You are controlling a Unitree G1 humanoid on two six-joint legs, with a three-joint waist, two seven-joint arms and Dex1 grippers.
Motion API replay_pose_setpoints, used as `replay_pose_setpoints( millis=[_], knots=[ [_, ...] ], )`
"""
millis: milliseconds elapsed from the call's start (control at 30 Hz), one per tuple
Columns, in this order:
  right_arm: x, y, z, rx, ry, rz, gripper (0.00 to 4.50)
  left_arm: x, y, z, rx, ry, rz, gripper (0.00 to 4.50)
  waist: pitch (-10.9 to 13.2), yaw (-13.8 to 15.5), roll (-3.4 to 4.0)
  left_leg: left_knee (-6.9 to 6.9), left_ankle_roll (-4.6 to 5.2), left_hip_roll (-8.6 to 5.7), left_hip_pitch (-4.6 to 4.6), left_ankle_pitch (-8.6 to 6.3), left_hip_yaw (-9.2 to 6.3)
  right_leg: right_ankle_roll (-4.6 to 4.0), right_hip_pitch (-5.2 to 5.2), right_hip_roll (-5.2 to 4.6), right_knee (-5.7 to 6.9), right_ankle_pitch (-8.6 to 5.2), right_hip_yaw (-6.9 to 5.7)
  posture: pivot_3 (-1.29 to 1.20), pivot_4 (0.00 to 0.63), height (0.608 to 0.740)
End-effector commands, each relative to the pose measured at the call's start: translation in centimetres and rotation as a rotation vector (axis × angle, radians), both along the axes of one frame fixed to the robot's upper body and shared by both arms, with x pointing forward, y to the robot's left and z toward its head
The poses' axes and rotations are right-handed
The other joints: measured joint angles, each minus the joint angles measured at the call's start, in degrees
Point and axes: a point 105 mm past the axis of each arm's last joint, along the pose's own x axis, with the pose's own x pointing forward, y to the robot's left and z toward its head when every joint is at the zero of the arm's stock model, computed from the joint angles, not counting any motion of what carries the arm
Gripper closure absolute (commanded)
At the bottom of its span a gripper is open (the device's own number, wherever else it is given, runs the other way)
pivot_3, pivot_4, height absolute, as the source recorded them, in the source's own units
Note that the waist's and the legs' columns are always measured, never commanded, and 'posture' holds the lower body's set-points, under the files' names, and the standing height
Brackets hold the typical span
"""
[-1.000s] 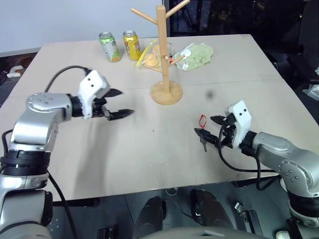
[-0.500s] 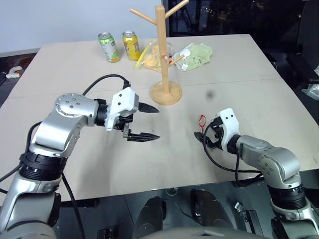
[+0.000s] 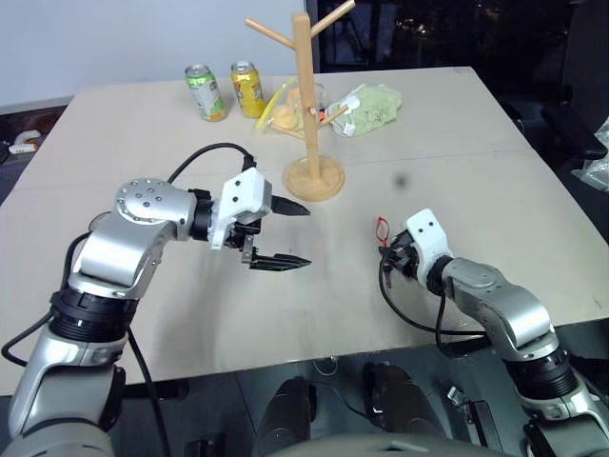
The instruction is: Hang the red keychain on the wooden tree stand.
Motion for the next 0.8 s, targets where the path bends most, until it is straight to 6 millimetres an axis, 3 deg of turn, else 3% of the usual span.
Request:
replay_pose_setpoints(
  millis=[33, 300, 500, 600, 800],
  knots=[
    [-0.6, 0.9, -0.1, -0.019, -0.021, 0.070, 4.43, -0.2, -0.4, 1.0, -0.009, -0.036, -0.020, 0.00, 0.00, -0.19, 0.00, -0.01, 0.00, 0.00, 0.00, 0.00, 0.00, 0.00, 0.00, 0.00, -0.01, 0.00, 0.01, 0.00, 0.150, 0.740],
    [-0.5, -0.5, 0.4, -0.015, -0.049, 0.066, 4.43, -0.3, -0.4, 1.1, -0.021, -0.032, -0.016, 0.00, 0.00, -0.09, 0.00, -0.02, 0.00, -0.02, -0.03, 0.00, -0.01, 0.00, 0.00, -0.04, -0.05, 0.00, 0.00, 0.00, 0.150, 0.740],
    [-1.3, -0.9, 7.2, 0.199, -0.339, 0.124, 4.43, -0.1, 0.5, 3.0, -0.159, 0.028, 0.085, 0.00, 0.03, -0.04, 0.02, -0.02, 0.00, -0.05, -0.12, 0.00, -0.02, 0.02, -0.04, -0.07, -0.08, 0.00, -0.01, 0.00, 0.150, 0.740],
    [-1.2, 0.0, 11.2, 0.245, -0.558, 0.144, 4.43, 0.3, 1.0, 4.6, -0.272, 0.051, 0.174, 0.00, 0.03, -0.28, 0.02, -0.02, 0.00, -0.02, -0.08, 0.00, -0.02, 0.02, -0.03, -0.05, -0.07, 0.00, -0.02, 0.00, 0.150, 0.740],
    [1.0, 3.5, 14.7, 0.214, -0.812, 0.162, 4.43, 1.4, 1.8, 6.7, -0.440, 0.032, 0.307, 0.00, 0.04, -0.52, 0.03, -0.02, -0.01, -0.01, -0.02, 0.00, -0.06, 0.01, -0.02, -0.04, -0.02, 0.01, -0.04, 0.00, 0.150, 0.740]
  ],
)
